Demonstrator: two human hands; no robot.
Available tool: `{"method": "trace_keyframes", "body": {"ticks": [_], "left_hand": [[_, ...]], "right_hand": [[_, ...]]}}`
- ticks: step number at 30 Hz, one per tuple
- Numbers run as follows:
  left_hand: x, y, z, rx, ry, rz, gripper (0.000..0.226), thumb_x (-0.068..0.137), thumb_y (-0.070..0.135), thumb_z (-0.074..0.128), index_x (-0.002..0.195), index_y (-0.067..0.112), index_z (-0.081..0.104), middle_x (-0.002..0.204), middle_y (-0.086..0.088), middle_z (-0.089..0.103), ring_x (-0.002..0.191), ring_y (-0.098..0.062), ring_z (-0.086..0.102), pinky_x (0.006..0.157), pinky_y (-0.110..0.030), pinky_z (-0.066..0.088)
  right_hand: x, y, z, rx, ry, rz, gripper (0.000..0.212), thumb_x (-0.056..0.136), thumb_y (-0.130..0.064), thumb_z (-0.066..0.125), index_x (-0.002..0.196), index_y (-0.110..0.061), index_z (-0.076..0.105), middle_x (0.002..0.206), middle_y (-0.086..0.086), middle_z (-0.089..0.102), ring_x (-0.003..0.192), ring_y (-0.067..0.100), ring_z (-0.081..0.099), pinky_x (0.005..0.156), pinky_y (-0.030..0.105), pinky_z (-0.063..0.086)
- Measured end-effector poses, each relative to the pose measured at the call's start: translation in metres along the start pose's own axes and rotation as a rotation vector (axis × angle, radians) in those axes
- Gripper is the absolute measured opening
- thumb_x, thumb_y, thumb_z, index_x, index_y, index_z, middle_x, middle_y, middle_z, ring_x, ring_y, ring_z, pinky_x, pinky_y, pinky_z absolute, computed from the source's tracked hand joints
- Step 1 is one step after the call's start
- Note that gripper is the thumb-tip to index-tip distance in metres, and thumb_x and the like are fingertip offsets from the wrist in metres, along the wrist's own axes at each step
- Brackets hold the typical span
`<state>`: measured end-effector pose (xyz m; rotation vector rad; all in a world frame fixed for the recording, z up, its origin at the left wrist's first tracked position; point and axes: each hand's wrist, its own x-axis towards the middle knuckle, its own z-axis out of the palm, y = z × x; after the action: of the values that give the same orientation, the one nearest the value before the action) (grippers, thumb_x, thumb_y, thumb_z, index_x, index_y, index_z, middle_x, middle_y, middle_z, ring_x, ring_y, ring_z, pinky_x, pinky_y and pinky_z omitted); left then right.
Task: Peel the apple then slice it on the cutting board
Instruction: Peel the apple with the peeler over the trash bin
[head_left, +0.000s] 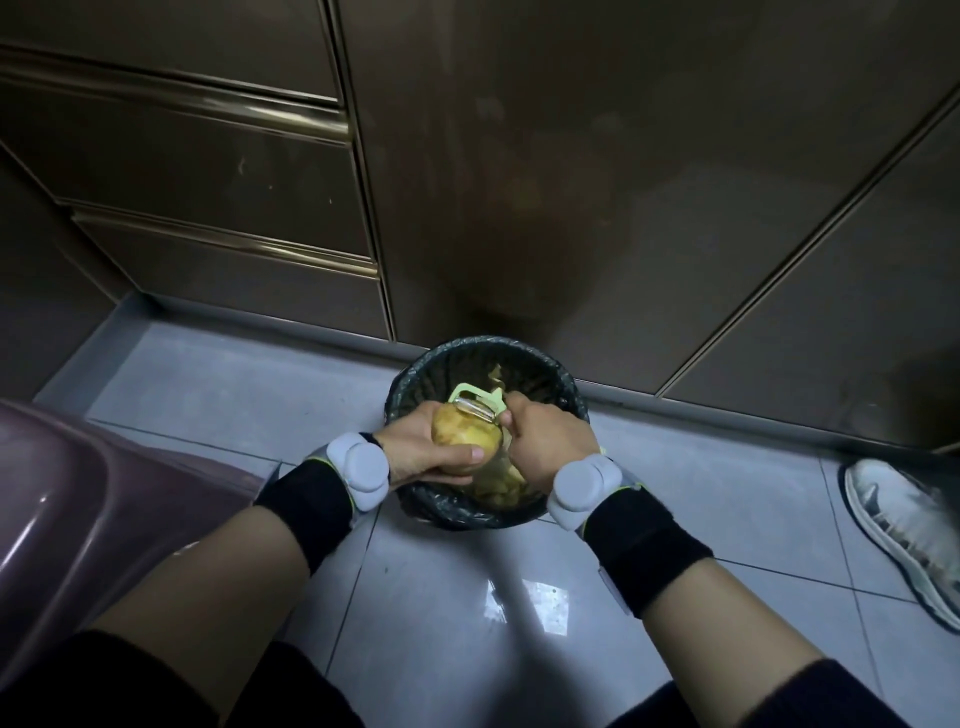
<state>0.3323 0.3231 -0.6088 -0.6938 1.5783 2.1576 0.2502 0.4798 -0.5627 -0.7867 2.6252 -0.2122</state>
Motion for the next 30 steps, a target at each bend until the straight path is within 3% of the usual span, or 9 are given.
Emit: {"method": "trace_keyframes", "body": {"ticks": [4,6,9,14,18,20,24,27,30], "left_hand": [[-0.006,-0.001,-0.006,0.263,0.050,0.028,0.108,0.045,0.038,0.095,0.133,0.015,0.036,0.122,-0.007,0.058,0.112,-0.023,0.061,0.093,-0.042,0.055],[-0.005,-0.001,-0.005,0.232,0.060,0.084,0.101,0.046,0.029,0.094,0.129,0.017,0.038,0.118,-0.006,0.057,0.108,-0.020,0.061,0.082,-0.034,0.058],[-0.006,0.003,0.000,0.014,0.072,0.075,0.079,0.068,-0.003,0.083,0.128,0.023,0.038,0.124,-0.005,0.048,0.114,-0.027,0.055,0.075,-0.050,0.059],[-0.003,0.009,0.002,-0.141,0.091,0.059,0.073,0.077,-0.006,0.072,0.132,0.029,0.039,0.128,-0.004,0.047,0.116,-0.026,0.054,0.081,-0.047,0.058],[-0.004,0.010,0.002,-0.260,-0.004,0.055,0.063,0.083,-0.014,0.060,0.135,0.018,0.043,0.130,-0.010,0.053,0.116,-0.029,0.057,0.078,-0.045,0.059],[-0.003,0.009,-0.001,-0.235,-0.005,0.044,0.067,0.082,-0.015,0.061,0.138,0.015,0.041,0.133,-0.014,0.050,0.119,-0.033,0.055,0.079,-0.050,0.058],[-0.005,0.007,-0.001,-0.022,0.109,0.060,0.088,0.057,0.004,0.089,0.132,0.013,0.043,0.128,-0.016,0.056,0.110,-0.028,0.062,0.079,-0.044,0.059],[-0.004,0.004,-0.001,0.223,0.157,0.109,0.107,0.037,0.029,0.094,0.129,0.016,0.040,0.121,-0.009,0.059,0.109,-0.020,0.062,0.085,-0.033,0.056],[-0.005,0.002,0.000,0.160,0.100,0.085,0.095,0.054,0.014,0.088,0.132,0.016,0.034,0.118,-0.006,0.057,0.103,-0.015,0.061,0.073,-0.026,0.056]], "right_hand": [[0.008,0.010,0.018,-0.062,-0.193,0.183,0.024,0.092,-0.022,0.046,0.113,-0.018,0.057,0.108,0.007,0.066,0.093,0.029,0.064,0.070,0.032,0.046],[0.008,0.015,0.025,-0.078,-0.245,0.238,0.022,0.090,-0.018,0.049,0.108,-0.016,0.062,0.109,0.006,0.066,0.094,0.028,0.064,0.071,0.031,0.044],[0.011,0.014,0.015,-0.006,-0.153,0.298,0.022,0.094,-0.023,0.048,0.111,-0.017,0.061,0.109,0.006,0.066,0.098,0.029,0.063,0.076,0.033,0.045],[0.006,0.008,0.012,0.022,-0.025,0.234,0.035,0.102,-0.041,0.034,0.113,-0.014,0.053,0.104,0.009,0.065,0.089,0.031,0.062,0.068,0.033,0.041],[0.008,0.006,0.009,0.283,-0.020,0.169,0.035,0.102,-0.039,0.032,0.106,-0.011,0.052,0.102,0.014,0.064,0.093,0.035,0.060,0.076,0.036,0.046],[0.008,0.003,0.011,0.401,-0.022,0.155,0.034,0.103,-0.036,0.033,0.102,-0.009,0.055,0.099,0.015,0.064,0.092,0.034,0.060,0.076,0.035,0.044],[0.004,-0.004,0.011,0.690,-0.006,0.163,0.032,0.103,-0.029,0.036,0.079,-0.015,0.052,0.069,0.007,0.056,0.061,0.023,0.052,0.059,0.028,0.041],[0.005,-0.005,0.010,0.593,-0.003,0.076,0.029,0.103,-0.029,0.037,0.083,-0.014,0.051,0.081,0.008,0.059,0.077,0.026,0.055,0.071,0.033,0.043],[0.005,-0.003,0.010,0.477,-0.008,0.014,0.028,0.102,-0.031,0.038,0.084,-0.014,0.051,0.089,0.012,0.062,0.085,0.032,0.057,0.080,0.041,0.047]]}}
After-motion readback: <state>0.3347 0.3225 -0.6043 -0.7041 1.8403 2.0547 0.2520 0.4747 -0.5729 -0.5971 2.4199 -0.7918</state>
